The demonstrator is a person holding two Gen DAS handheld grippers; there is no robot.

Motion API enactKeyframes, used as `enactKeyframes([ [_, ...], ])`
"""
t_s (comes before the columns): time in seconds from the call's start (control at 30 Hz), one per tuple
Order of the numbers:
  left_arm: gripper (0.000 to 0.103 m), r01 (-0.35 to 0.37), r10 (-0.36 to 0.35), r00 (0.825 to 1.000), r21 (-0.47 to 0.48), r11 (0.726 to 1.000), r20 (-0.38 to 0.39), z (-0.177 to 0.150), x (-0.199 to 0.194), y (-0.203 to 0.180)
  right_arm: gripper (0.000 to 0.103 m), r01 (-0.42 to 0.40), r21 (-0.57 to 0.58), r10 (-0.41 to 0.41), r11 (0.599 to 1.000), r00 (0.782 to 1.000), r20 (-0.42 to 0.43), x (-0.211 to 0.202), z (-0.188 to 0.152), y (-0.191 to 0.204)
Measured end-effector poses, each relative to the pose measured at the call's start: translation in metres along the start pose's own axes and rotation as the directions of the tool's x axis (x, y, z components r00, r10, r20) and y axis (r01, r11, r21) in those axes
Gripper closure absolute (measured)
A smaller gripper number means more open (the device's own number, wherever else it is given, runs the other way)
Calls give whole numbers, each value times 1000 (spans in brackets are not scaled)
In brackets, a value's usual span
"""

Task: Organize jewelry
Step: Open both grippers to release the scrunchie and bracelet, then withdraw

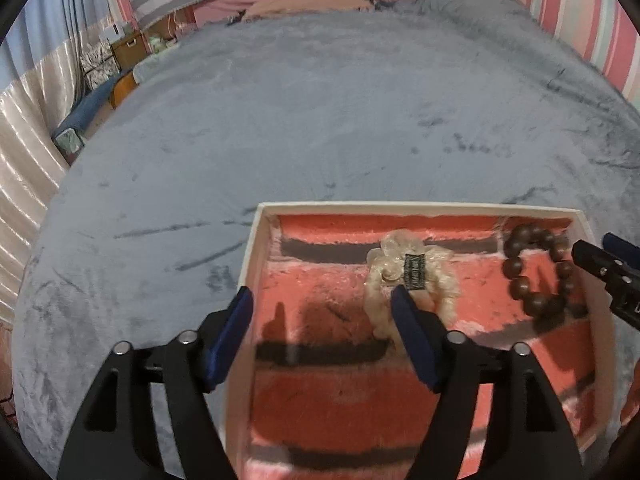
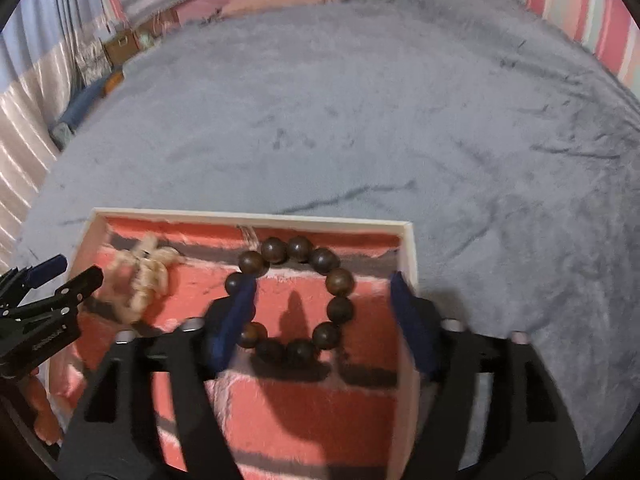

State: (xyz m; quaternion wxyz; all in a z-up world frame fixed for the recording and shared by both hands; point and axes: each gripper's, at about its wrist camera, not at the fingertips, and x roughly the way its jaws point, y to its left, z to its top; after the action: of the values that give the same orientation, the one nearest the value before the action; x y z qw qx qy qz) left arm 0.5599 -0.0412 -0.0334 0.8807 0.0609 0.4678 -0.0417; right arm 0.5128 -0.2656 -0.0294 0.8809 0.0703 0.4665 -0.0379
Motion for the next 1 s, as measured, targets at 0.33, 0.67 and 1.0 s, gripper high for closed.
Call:
enactKeyframes([
  [0.33,12,-39,49,976,-50,998,214,-51,-116,48,4,-18,1,17,1000,980,197,-117,-53,-21],
  [0.67,11,27,-7,963,-72,997,269,-146,-196,75,4,48,42,-56,998,974,219,-176,-139,-41],
  [1.0,11,-15,32,945,-54,998,324,-215,-244,70,4,161,-57,-137,985,945,299,-227,-207,-34],
])
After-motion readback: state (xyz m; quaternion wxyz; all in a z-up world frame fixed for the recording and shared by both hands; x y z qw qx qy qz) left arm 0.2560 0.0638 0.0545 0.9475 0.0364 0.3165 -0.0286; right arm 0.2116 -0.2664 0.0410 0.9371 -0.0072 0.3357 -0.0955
